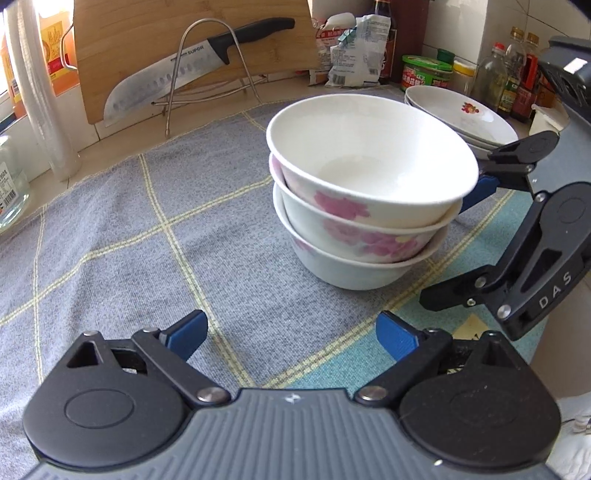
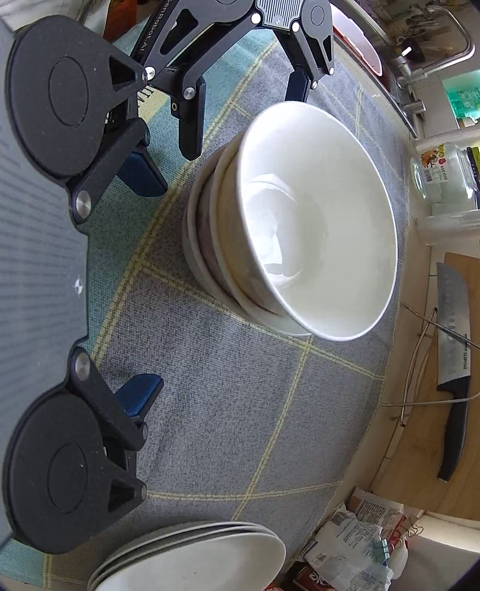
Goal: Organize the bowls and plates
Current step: 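Grasp the stack of three bowls from both sides with both grippers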
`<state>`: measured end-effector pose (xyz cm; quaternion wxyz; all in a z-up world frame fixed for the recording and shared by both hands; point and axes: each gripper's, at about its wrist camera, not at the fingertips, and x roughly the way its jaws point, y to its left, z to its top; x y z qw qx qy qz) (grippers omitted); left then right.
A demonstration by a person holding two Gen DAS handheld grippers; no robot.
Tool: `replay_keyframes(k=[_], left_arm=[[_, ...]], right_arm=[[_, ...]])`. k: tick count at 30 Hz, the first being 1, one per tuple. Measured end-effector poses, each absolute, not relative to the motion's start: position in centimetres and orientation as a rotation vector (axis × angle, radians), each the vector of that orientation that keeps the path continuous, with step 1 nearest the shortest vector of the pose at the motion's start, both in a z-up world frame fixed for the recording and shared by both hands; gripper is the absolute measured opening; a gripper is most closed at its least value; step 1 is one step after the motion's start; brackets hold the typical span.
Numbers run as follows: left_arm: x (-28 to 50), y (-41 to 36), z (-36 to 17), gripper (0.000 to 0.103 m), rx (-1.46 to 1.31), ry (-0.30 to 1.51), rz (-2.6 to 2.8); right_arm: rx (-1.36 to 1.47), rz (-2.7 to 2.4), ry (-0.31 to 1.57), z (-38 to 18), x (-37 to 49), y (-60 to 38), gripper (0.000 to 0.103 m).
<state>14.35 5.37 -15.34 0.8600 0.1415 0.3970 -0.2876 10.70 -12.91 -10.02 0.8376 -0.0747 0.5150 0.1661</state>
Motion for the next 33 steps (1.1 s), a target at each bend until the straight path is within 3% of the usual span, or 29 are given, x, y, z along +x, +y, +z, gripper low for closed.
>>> replay_keyframes(k=[7, 21, 33], left_arm=[[14.5, 4.7, -16.1, 0.103, 0.285, 0.875, -0.531], [14.5, 4.7, -15.9, 0.103, 0.287, 0.868, -0.530], [16.2, 4.6, -15.9, 0.103, 0.398, 0.795, -0.766]], right_arm=[[-0.263, 0.438, 1.045, -10.4, 10.7, -13.0, 0.103], [-0.285, 0.590, 0.860, -11.1, 8.7, -16.0, 0.103], [-0.340, 0.697, 0.872, -10.9, 10.2, -16.0, 0.103]])
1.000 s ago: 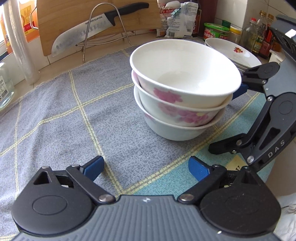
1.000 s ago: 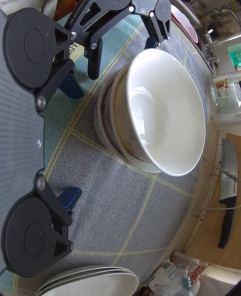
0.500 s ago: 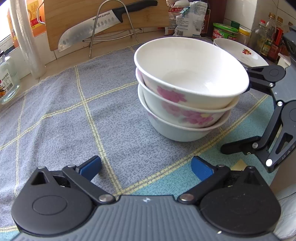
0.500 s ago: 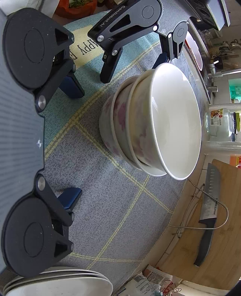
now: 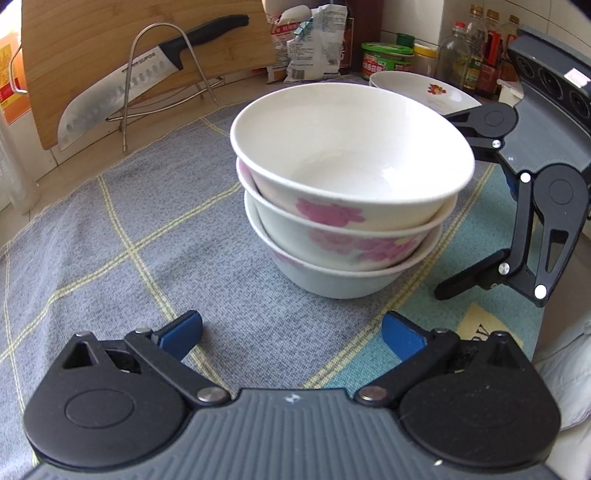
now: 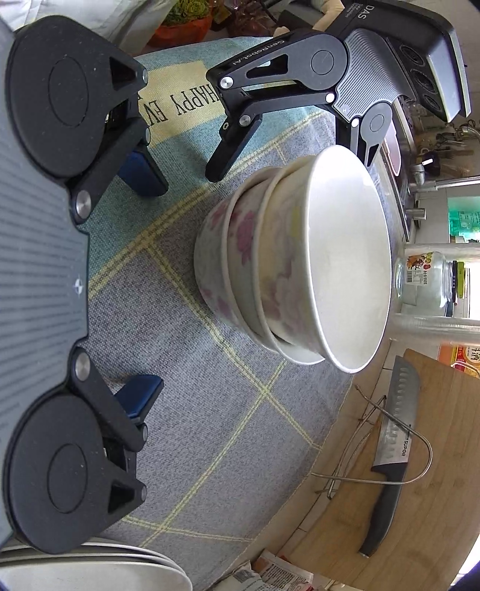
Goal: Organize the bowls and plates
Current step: 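Grasp the stack of three bowls from both sides with both grippers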
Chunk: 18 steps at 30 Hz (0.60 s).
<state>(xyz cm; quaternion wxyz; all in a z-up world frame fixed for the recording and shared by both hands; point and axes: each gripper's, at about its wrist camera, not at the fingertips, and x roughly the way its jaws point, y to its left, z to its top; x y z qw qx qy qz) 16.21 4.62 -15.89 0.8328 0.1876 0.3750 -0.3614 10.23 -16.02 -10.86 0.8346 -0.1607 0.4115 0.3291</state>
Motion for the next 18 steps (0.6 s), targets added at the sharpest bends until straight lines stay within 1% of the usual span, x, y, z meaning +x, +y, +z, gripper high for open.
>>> replay_keyframes(k=[4, 6, 9, 12, 14, 17, 18], left_arm=[[16.7, 4.4, -15.7, 0.099, 0.476, 0.735, -0.866], [17.1, 4.4, -15.4, 0.095, 0.497, 0.713, -0.912], [17.7, 4.3, -15.1, 0.094, 0.530, 0.695, -0.980], [18.0, 4.3, -14.8, 0.089, 0.561, 0.685, -1.041], [18.2, 4.2, -14.7, 0.088, 0.571, 0.688, -1.076], [18.4, 3.8, -14.8, 0.087, 0.602, 0.681, -1.120], [18.3, 3.7, -14.8, 0.084, 0.618, 0.675, -1.129]], right_arm=[[-0.386, 0.703, 0.914, -10.4, 11.1, -15.2, 0.103], [-0.415, 0.703, 0.914, -10.1, 11.3, -14.8, 0.103], [-0.451, 0.717, 0.897, -9.6, 11.5, -14.2, 0.103], [-0.468, 0.746, 0.883, -9.3, 11.8, -13.8, 0.103], [-0.479, 0.768, 0.874, -9.2, 12.2, -13.6, 0.103], [-0.493, 0.803, 0.866, -8.9, 12.7, -13.4, 0.101], [-0.497, 0.816, 0.864, -8.9, 12.9, -13.4, 0.099]])
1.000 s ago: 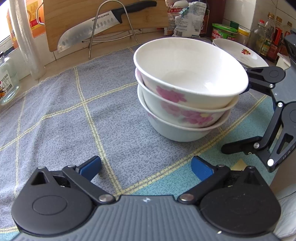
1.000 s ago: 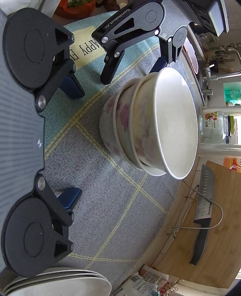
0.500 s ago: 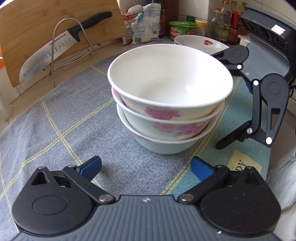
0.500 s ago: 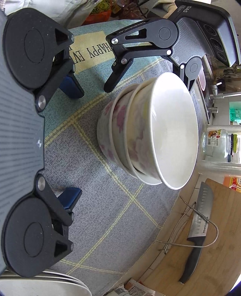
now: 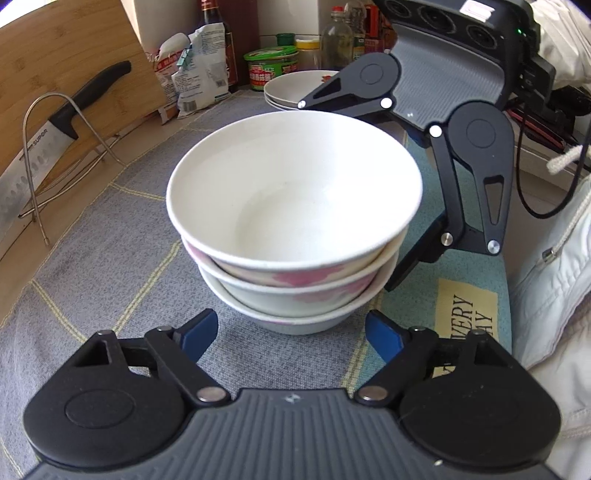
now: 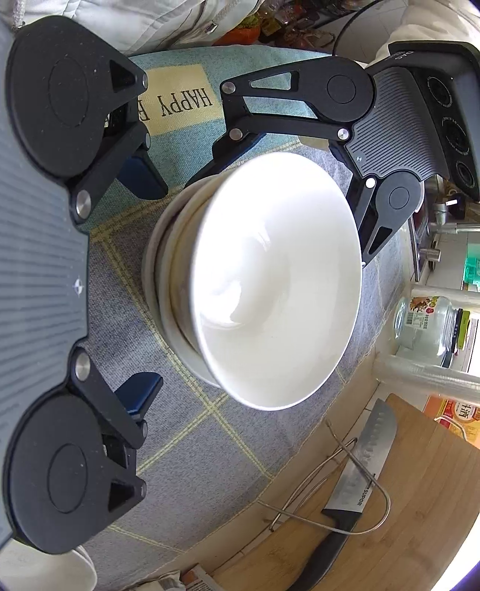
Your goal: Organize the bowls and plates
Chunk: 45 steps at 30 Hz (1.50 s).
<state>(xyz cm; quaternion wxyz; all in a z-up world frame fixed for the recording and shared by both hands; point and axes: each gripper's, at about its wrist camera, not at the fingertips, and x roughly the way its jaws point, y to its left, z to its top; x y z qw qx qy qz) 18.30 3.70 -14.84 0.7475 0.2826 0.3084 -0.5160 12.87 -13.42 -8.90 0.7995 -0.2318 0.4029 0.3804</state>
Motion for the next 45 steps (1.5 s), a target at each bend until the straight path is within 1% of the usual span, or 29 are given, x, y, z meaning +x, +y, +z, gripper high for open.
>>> replay_keyframes(k=[1, 5, 11, 14, 32, 45], left_arm=[[18.3, 3.5, -14.9, 0.082, 0.635, 0.671, -1.141], [18.8, 3.2, -14.9, 0.081, 0.639, 0.689, -1.165], [19.5, 3.3, -15.0, 0.078, 0.623, 0.707, -1.186], [19.9, 3.3, -15.1, 0.077, 0.619, 0.717, -1.201], [20.7, 3.0, -15.4, 0.079, 0.643, 0.729, -1.260], [20.9, 3.1, -15.7, 0.079, 0.647, 0.725, -1.259]], right_arm=[[-0.503, 0.829, 0.863, -8.8, 13.0, -13.4, 0.097], [-0.512, 0.876, 0.865, -8.7, 13.8, -13.1, 0.092], [-0.495, 0.909, 0.879, -8.9, 14.6, -13.0, 0.089], [-0.486, 0.922, 0.888, -8.9, 14.7, -12.8, 0.085], [-0.487, 0.924, 0.913, -8.8, 15.0, -12.6, 0.085], [-0.508, 0.896, 0.927, -8.7, 14.8, -12.4, 0.085]])
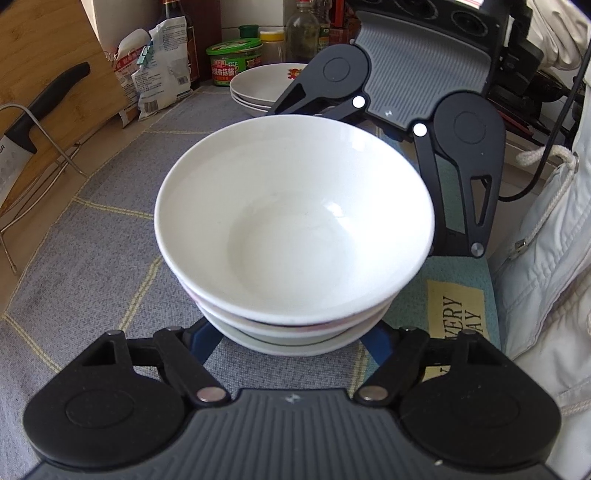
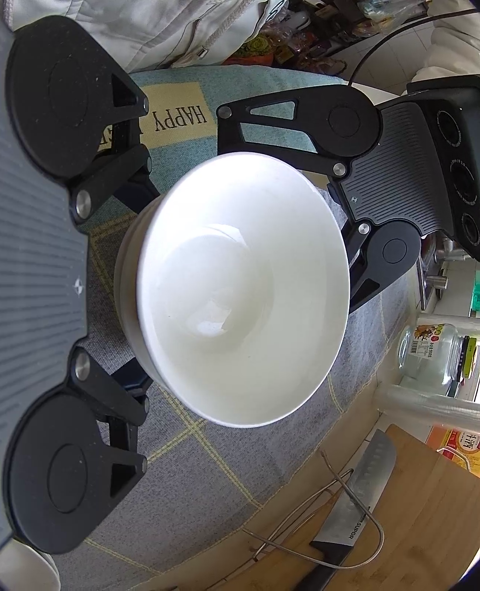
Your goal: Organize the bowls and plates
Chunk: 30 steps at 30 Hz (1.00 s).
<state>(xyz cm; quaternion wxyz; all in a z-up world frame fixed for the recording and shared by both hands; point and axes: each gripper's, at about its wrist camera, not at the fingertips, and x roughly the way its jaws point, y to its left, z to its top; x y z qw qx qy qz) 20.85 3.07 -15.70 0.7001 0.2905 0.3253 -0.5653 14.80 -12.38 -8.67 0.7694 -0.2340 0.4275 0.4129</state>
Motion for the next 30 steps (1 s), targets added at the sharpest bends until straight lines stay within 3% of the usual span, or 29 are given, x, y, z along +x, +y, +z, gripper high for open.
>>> replay_keyframes(k=[13, 30], left_arm=[[19.8, 1.7, -14.4, 0.079, 0.615, 0.734, -1.217], [19.4, -7.6, -13.0, 0.079, 0.611, 0.695, -1.216]], right_arm=[[-0.515, 0.944, 0.917, -6.1, 14.2, -15.2, 0.085], [-0.533, 0.920, 0.900, -3.5, 13.9, -24.2, 0.085]])
